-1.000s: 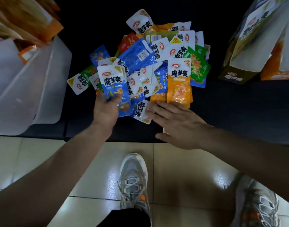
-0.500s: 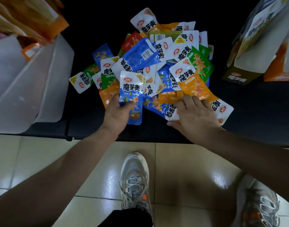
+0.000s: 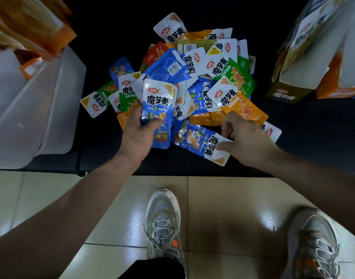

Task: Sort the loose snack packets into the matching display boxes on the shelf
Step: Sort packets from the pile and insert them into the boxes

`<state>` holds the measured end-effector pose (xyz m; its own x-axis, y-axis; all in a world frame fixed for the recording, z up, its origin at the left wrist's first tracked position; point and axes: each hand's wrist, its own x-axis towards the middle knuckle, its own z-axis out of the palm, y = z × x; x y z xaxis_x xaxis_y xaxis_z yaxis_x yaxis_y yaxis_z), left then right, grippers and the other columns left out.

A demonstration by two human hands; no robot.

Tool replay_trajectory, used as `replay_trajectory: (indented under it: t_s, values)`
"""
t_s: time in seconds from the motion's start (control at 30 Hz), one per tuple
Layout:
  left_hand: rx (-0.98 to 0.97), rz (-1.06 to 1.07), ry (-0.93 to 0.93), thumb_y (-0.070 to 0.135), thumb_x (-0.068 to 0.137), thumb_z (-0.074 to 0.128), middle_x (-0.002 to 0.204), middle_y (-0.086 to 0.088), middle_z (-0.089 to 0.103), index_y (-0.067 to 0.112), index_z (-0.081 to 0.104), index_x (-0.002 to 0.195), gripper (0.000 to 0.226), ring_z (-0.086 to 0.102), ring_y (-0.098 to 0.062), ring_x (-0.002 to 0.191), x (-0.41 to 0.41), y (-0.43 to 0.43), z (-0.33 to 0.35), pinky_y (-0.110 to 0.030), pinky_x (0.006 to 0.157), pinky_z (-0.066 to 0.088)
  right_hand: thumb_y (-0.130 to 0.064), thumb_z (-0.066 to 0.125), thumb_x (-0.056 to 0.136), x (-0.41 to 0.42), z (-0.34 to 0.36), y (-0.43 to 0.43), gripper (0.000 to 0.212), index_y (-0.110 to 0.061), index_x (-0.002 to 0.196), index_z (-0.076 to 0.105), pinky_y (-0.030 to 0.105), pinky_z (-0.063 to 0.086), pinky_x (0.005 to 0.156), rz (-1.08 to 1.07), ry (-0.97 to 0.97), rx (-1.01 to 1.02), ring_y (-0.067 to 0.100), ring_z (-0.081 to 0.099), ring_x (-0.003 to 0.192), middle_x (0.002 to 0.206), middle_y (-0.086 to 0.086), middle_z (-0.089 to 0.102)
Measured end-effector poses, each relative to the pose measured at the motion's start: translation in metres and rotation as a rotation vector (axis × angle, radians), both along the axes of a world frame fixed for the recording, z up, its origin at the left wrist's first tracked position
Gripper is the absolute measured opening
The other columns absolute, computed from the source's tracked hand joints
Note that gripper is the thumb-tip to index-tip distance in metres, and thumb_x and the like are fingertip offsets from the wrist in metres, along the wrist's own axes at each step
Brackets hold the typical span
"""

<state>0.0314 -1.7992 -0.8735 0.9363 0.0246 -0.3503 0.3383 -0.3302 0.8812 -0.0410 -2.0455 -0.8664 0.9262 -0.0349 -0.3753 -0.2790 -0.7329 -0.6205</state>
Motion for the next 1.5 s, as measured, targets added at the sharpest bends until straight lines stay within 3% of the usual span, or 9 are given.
replay_trajectory:
  t_s: [0.2,0.47,0.6,0.7,0.8,0.9,1.1,1.3,1.5]
  values:
    - [-0.021,0.012,-0.043,0.007,0.094,0.063,0.095,0.008,0.069,0.016,0.058,0.117,0.025,0.069,0.003,0.075,0.009,-0.004,0.012,-0.016,0.060,0.054,-0.008,0.069,0.090,0.008,0.012,-0.019,0.026,-0.033,0.095,0.069,0.018,0.051,0.078,-0.068,-0.023,0.380,-0.003,0.063,0.086,0.094,-0.012,0.068]
    - [-0.159,-0.261,0.175,0.003,0.087,0.061,0.097,0.000,0.071,0.013,0.059,0.112,0.027,0.069,-0.007,0.081,-0.013,-0.043,0.014,-0.024,0.067,0.056,-0.012,0.075,0.086,0.029,0.030,-0.008,0.007,-0.019,0.085,0.072,0.030,0.055,0.083,-0.165,-0.079,0.456,0.004,0.069,0.085,0.086,-0.008,0.075]
    - [-0.115,-0.360,0.264,0.049,0.080,0.077,0.134,0.005,0.064,0.020,0.047,0.144,0.077,0.063,-0.008,0.119,-0.025,-0.051,0.010,-0.034,0.104,0.050,-0.023,0.080,0.081,0.038,0.024,0.008,0.016,-0.027,0.081,0.065,0.021,0.052,0.072,-0.298,-0.210,0.297,0.005,0.068,0.085,0.090,-0.010,0.072]
    - [-0.043,-0.385,0.201,0.026,0.090,0.075,0.117,0.005,0.071,0.025,0.053,0.130,0.046,0.069,-0.004,0.104,-0.025,-0.048,0.007,-0.027,0.089,0.058,-0.040,0.077,0.083,0.035,0.017,0.010,0.038,-0.021,0.112,0.060,0.012,0.045,0.072,-0.287,-0.336,0.185,0.006,0.061,0.093,0.107,-0.007,0.064]
    - [-0.062,-0.181,0.136,0.017,0.092,0.073,0.107,-0.004,0.074,0.015,0.056,0.122,0.034,0.075,-0.017,0.088,-0.015,-0.037,0.005,-0.034,0.066,0.062,-0.055,0.041,0.099,0.023,-0.003,-0.008,0.065,-0.025,0.154,0.026,0.037,0.034,0.112,0.134,-0.255,-0.207,0.020,0.033,0.142,0.160,-0.001,0.030]
    - [-0.003,-0.071,0.087,0.018,0.094,0.069,0.099,0.005,0.073,0.018,0.057,0.122,0.031,0.074,-0.006,0.076,-0.006,-0.023,0.000,-0.024,0.057,0.058,-0.061,0.020,0.098,0.002,-0.024,-0.031,0.069,-0.030,0.158,0.010,0.048,0.020,0.121,0.323,-0.129,-0.520,0.020,0.008,0.153,0.168,-0.006,0.000]
    - [-0.009,0.000,0.093,0.022,0.093,0.071,0.107,0.000,0.074,0.018,0.060,0.126,0.035,0.075,-0.011,0.084,-0.004,-0.014,-0.011,-0.026,0.061,0.059,-0.041,0.056,0.093,-0.009,-0.023,-0.040,0.060,-0.014,0.145,0.042,0.055,0.038,0.106,0.169,-0.262,-0.597,0.036,0.036,0.137,0.155,0.010,0.036]
    - [-0.056,-0.004,0.084,0.017,0.093,0.071,0.108,-0.001,0.074,0.014,0.058,0.127,0.037,0.075,-0.015,0.088,-0.003,-0.026,-0.009,-0.025,0.059,0.058,-0.057,0.025,0.100,0.031,-0.020,-0.018,0.072,-0.029,0.159,-0.006,0.045,0.003,0.123,0.498,-0.150,-0.559,0.022,-0.003,0.154,0.168,-0.002,-0.009]
    - [-0.007,-0.014,0.074,0.016,0.093,0.071,0.106,-0.006,0.074,0.010,0.059,0.125,0.034,0.075,-0.011,0.080,-0.005,-0.019,-0.013,-0.022,0.056,0.056,-0.048,0.033,0.095,-0.011,-0.024,-0.017,0.050,-0.021,0.131,0.055,0.049,0.041,0.103,0.417,-0.279,-0.559,0.032,0.045,0.129,0.144,0.005,0.049]
